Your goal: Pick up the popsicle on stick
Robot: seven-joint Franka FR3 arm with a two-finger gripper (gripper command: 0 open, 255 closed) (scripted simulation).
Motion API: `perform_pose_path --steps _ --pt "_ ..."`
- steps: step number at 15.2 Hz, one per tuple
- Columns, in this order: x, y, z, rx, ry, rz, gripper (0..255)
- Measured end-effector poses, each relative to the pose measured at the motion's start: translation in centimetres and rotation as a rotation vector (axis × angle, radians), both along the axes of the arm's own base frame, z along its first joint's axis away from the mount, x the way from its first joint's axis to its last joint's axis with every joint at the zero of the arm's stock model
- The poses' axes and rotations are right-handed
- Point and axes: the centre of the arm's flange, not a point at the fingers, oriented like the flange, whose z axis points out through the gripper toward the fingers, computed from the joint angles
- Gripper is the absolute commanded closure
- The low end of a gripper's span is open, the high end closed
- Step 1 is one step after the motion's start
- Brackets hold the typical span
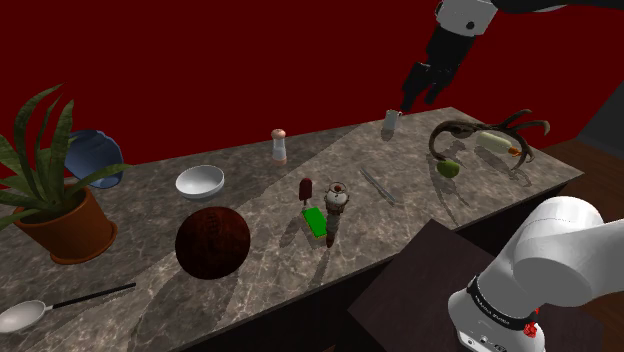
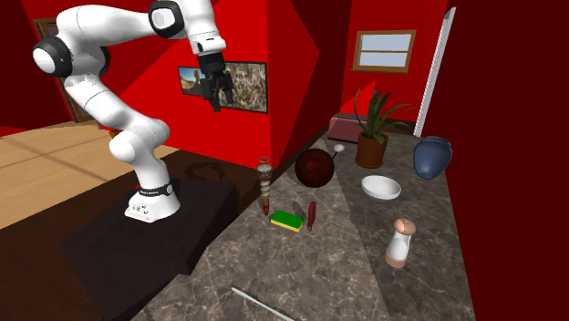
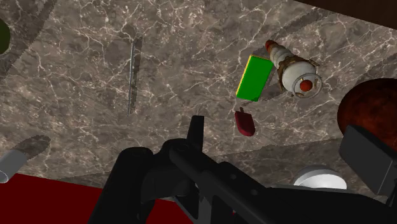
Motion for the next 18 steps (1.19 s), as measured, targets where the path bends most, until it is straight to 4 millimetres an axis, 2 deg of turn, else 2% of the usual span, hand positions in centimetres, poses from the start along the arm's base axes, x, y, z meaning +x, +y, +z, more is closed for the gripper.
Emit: perform_pose_path --steps 2,4,15,16,18 --pt "0.3 0.2 -0.6 -0.002 0.001 -0.002 0" --pt "1.7 0.6 -2.1 -0.008 0.005 -0.007 0" --pt "11.3 4.1 -12.6 -0.050 0.025 -0.044 0" --pt "12.1 4.4 -14.0 -0.053 0.028 -0.048 0" --pt "14.1 4.5 -15.8 -0.061 0.031 -0.055 0"
